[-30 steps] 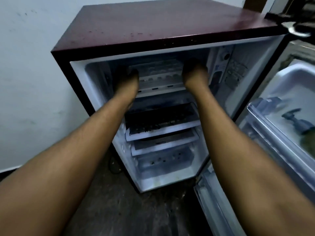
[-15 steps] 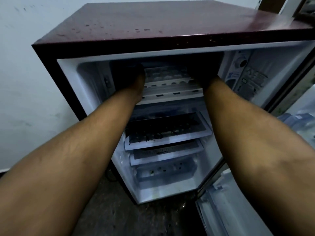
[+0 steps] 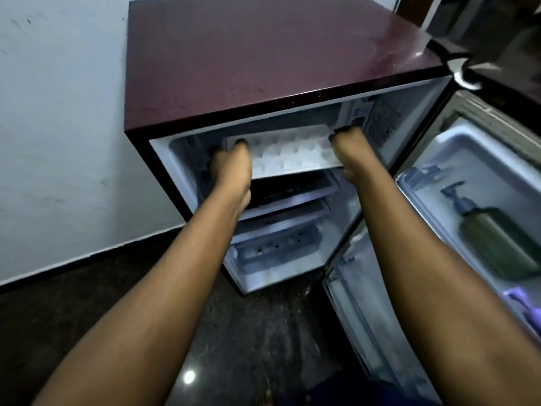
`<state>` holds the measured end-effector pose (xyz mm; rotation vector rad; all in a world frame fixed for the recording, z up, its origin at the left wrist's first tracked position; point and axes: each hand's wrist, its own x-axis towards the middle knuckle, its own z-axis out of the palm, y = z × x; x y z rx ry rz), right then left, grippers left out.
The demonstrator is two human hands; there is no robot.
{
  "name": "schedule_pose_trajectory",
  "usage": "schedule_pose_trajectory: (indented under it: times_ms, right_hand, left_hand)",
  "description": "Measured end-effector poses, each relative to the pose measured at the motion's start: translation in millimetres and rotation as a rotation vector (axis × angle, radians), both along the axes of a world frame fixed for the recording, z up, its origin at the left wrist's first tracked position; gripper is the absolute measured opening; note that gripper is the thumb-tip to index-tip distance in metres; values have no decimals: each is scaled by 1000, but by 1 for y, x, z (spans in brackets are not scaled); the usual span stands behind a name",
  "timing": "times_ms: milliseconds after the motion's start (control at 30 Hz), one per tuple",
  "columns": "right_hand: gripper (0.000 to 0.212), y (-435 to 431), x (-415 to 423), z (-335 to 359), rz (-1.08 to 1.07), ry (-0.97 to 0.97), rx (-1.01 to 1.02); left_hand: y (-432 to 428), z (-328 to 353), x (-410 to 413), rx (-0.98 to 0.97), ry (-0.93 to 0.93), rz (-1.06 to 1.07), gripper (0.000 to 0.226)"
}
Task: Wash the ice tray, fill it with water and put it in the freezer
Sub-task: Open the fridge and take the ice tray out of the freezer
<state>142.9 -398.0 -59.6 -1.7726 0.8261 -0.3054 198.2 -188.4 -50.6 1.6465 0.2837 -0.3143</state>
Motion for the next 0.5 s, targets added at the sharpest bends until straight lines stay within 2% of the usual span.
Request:
schedule_pose_trajectory:
  times_ms: [100, 200, 333, 500]
  right_hand:
    - [10, 16, -48, 0, -88, 27, 71]
    - [11, 34, -97, -5, -160, 12, 200]
    - [18, 79, -166, 14, -261, 14, 287]
    - [13, 115, -239, 22, -384, -58, 370]
  left_hand:
    - [21, 11, -27, -49, 28, -22, 47]
    - [45, 29, -62, -105, 76, -69, 16]
    - [74, 34, -89, -99, 190, -114, 23]
    - [89, 39, -130, -62, 254, -221, 20]
